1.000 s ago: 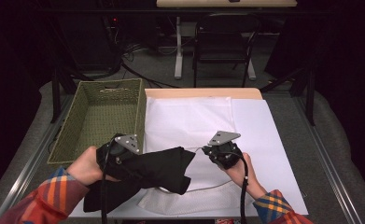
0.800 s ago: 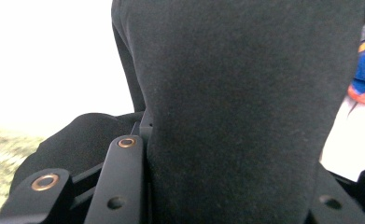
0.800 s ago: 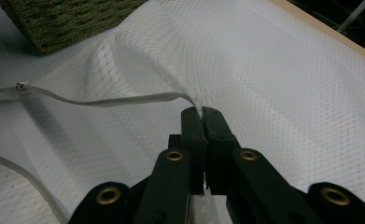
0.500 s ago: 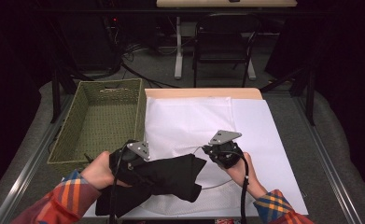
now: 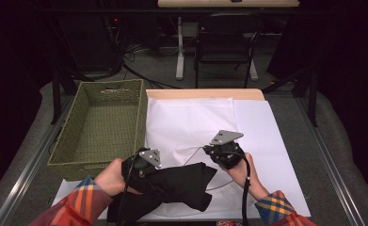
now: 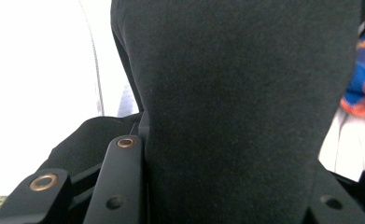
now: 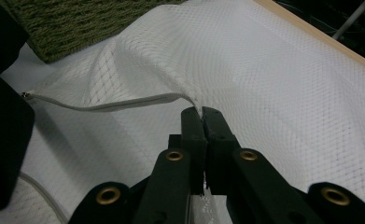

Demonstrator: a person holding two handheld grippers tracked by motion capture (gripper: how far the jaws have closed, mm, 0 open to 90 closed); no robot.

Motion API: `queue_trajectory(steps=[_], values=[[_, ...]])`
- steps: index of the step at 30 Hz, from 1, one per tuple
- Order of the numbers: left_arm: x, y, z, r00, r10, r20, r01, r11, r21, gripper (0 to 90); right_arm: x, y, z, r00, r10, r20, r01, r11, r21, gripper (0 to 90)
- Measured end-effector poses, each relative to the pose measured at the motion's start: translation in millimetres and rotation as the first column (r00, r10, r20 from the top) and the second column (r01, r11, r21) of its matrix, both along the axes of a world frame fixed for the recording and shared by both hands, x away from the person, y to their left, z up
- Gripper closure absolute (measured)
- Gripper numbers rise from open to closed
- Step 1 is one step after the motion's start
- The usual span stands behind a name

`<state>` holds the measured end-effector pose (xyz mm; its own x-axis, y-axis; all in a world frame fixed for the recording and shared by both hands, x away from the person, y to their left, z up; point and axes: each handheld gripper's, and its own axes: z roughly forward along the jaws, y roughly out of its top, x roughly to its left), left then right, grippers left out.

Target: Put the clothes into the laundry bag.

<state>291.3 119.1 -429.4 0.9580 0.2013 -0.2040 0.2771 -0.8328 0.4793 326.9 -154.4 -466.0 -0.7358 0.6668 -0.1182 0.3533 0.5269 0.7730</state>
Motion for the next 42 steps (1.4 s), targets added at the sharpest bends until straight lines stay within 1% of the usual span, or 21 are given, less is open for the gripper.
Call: queue_trajectory(steps=[2, 4, 6, 9, 15, 18, 22, 24, 25, 27, 29, 30, 31, 32, 34, 35, 36, 37, 40, 41, 42], values=[[-0.7, -2.8, -3.5, 0.9999, 0.015, 0.008, -0.015, 0.9998, 0.009, 62.3, 0.3, 0.3, 0.2, 1.0, 0.001, 0.004, -0.001, 1.0, -0.006, 88.7], [-1.4, -6.3, -6.3, 0.9998, 0.011, 0.016, -0.012, 0.9994, 0.032, 62.3, 0.0, 0.5, 0.4, 1.0, 0.002, 0.007, -0.002, 1.0, -0.006, 88.7], [-2.3, -10.6, -9.9, 0.9998, 0.014, 0.017, -0.014, 0.9989, 0.044, 62.3, -0.4, 0.6, 1.0, 1.0, 0.0, 0.004, 0.0, 1.0, 0.001, 88.7], [-1.8, -17.8, -15.5, 0.9985, 0.028, 0.048, -0.031, 0.9969, 0.073, 62.3, -1.0, 1.3, 2.5, 1.0, -0.003, 0.006, 0.003, 1.0, 0.005, 88.7], [4.2, -25.8, -32.6, 0.9978, 0.057, 0.034, -0.059, 0.9959, 0.068, 62.3, -1.9, 0.8, 3.6, 1.0, -0.007, 0.006, 0.007, 1.0, 0.004, 89.2], [5.4, -31.4, -41.6, 0.9966, 0.073, 0.037, -0.076, 0.9937, 0.083, 62.3, -2.0, 0.4, 3.3, 1.0, -0.008, 0.002, 0.008, 1.0, 0.008, 89.2], [7.1, -38.0, -48.3, 0.9953, 0.088, 0.042, -0.092, 0.9906, 0.102, 62.3, -2.0, 0.2, 3.1, 1.0, -0.009, -0.002, 0.009, 1.0, 0.013, 89.1], [8.0, -40.2, -51.2, 0.9913, 0.122, 0.048, -0.126, 0.9872, 0.097, 62.0, -2.5, 0.6, 3.3, 1.0, -0.007, -0.006, 0.007, 1.0, 0.016, 89.1], [9.4, -40.9, -54.2, 0.9869, 0.153, 0.052, -0.157, 0.9845, 0.079, 61.6, -2.8, 0.7, 3.5, 1.0, -0.006, -0.005, 0.006, 1.0, 0.017, 89.1], [10.7, -43.9, -60.9, 0.9798, 0.192, 0.056, -0.196, 0.9782, 0.07, 61.4, -3.0, 0.8, 3.8, 1.0, -0.002, -0.004, 0.002, 1.0, 0.018, 89.1], [12.9, -46.2, -63.9, 0.979, 0.197, 0.052, -0.201, 0.9757, 0.087, 61.2, -3.6, 0.4, 4.4, 1.0, -0.002, -0.005, 0.002, 1.0, 0.019, 89.1], [13.3, -46.9, -65.2, 0.9772, 0.207, 0.046, -0.21, 0.9741, 0.083, 61.1, -4.1, 0.2, 4.8, 1.0, -0.002, -0.005, 0.002, 1.0, 0.021, 89.1], [13.3, -47.8, -65.8, 0.9752, 0.214, 0.056, -0.218, 0.9723, 0.084, 61.1, -4.5, -0.1, 5.2, 1.0, -0.001, -0.006, 0.002, 1.0, 0.026, 89.1], [12.8, -48.4, -65.0, 0.9724, 0.223, 0.067, -0.229, 0.9695, 0.088, 61.1, -4.9, -0.1, 5.7, 1.0, -0.001, -0.006, 0.001, 1.0, 0.029, 89.1], [11.5, -47.9, -60.8, 0.9635, 0.248, 0.102, -0.254, 0.9651, 0.062, 61.5, -6.1, 0.1, 7.4, 1.0, -0.001, -0.001, 0.001, 1.0, 0.03, 89.1], [11.5, -47.9, -60.8, 0.9635, 0.248, 0.102, -0.254, 0.9651, 0.062, 61.6, -6.1, 0.1, 7.4, 1.0, -0.001, -0.001, 0.001, 1.0, 0.03, 89.1], [12.5, -46.8, -54.6, 0.9612, 0.251, 0.114, -0.258, 0.9648, 0.051, 61.6, -7.4, -0.1, 10.8, 0.9999, 0.001, 0.013, -0.001, 0.999, 0.038, 89.1], [14.4, -45.7, -54.3, 0.9567, 0.268, 0.113, -0.274, 0.961, 0.038, 61.6, -7.8, -0.1, 12.0, 0.9999, 0.0, 0.016, 0.0, 0.999, 0.043, 89.1], [20.8, -46.5, -62.0, 0.9471, 0.299, 0.116, -0.307, 0.9497, 0.06, 60.2, -7.8, 0.6, 12.8, 0.9999, 0.001, 0.015, -0.001, 0.999, 0.044, 89.1], [22.5, -47.1, -66.4, 0.9465, 0.299, 0.121, -0.309, 0.9484, 0.071, 58.5, -7.4, 1.3, 11.0, 1.0, 0.003, 0.007, -0.003, 0.999, 0.041, 89.1], [23.7, -47.7, -70.2, 0.9476, 0.301, 0.107, -0.31, 0.9469, 0.084, 55.7, -7.2, 2.2, 8.8, 1.0, 0.005, 0.003, -0.005, 0.999, 0.035, 89.1]])
